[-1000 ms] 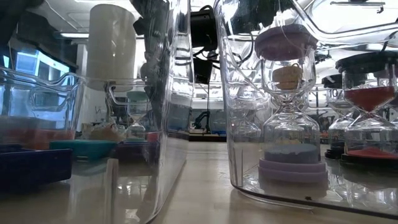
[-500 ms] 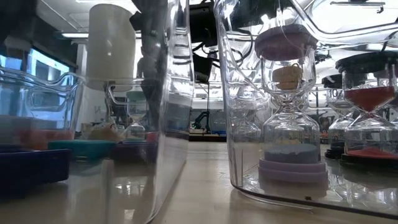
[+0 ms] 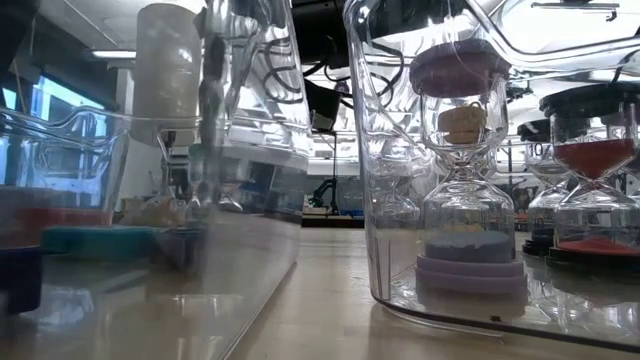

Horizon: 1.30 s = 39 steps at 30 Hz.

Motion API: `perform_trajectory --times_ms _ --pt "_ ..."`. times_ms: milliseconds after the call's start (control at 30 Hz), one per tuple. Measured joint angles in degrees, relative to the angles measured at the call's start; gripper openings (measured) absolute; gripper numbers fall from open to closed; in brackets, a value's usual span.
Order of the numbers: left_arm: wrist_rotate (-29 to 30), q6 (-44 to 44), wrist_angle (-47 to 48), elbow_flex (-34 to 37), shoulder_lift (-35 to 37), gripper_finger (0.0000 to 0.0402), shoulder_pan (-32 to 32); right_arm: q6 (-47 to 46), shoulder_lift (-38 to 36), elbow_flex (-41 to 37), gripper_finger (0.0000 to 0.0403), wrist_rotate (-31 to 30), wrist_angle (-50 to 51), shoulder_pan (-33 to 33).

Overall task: Pick & Place Office items
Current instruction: Adjust the middle bin

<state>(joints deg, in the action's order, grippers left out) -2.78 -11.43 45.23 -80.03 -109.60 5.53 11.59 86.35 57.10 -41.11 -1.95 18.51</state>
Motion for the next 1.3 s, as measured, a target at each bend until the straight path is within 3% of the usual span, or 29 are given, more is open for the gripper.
perform_trajectory --times_ms 333,767,1300 --pt "4.2 6.0 1.2 -1.4 0.8 0.0287 -1.3 -0.9 0.0 0.0 0.0287 -0.6 -0.2 0.2" --pt "-0.5 12.2 0.5 -1.6 -0.9 0.0287 -3.8 -1.0 0.0 0.0 0.0287 -0.9 0.9 0.1" --pt "-0.1 12.9 0.7 -1.7 -2.0 0.0287 -4.0 -2.4 0.0 0.0 0.0287 -0.4 2.1 0.1"
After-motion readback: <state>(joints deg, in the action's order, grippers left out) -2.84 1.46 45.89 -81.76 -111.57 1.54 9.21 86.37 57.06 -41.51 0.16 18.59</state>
